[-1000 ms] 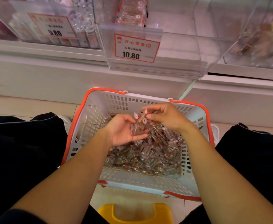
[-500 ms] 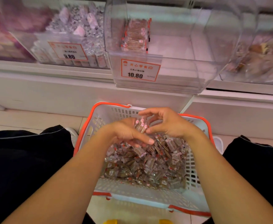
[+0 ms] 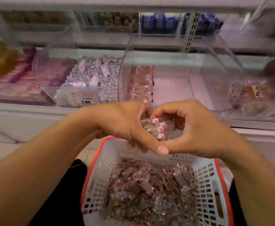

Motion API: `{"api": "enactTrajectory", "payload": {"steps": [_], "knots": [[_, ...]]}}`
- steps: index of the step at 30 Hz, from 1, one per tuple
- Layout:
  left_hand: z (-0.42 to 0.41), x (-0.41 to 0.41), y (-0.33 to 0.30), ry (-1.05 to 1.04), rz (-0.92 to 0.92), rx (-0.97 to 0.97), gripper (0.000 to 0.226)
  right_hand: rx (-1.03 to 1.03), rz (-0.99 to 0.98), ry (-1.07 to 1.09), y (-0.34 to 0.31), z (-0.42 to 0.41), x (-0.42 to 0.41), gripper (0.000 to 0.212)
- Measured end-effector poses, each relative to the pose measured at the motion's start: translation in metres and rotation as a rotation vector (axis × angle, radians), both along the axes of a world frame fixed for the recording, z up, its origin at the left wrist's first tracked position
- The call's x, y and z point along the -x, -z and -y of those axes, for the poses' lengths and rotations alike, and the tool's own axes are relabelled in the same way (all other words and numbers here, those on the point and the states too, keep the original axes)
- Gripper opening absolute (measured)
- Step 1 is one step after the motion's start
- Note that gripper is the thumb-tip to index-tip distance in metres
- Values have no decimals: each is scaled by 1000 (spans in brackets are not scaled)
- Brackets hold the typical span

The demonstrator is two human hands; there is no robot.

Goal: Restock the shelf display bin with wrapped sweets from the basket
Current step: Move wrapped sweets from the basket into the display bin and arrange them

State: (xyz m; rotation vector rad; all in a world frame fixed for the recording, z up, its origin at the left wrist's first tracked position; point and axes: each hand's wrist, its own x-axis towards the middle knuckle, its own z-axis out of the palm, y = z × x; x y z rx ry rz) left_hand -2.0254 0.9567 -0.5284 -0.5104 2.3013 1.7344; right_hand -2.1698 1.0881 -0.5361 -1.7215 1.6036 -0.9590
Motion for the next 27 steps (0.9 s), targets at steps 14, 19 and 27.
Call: {"api": "enactTrajectory", "payload": {"steps": [14,19,27], "knots": [[97,-5,7,-300,-226,1015,52,-275,-210,19,-7,119,68,28],[101,-4,13,-340,-282,874,51,-255,-470,-91,10,134,46,33],[97,-4,13,-389,-278,854,51,-295,-622,-90,14,139,30,40]]}}
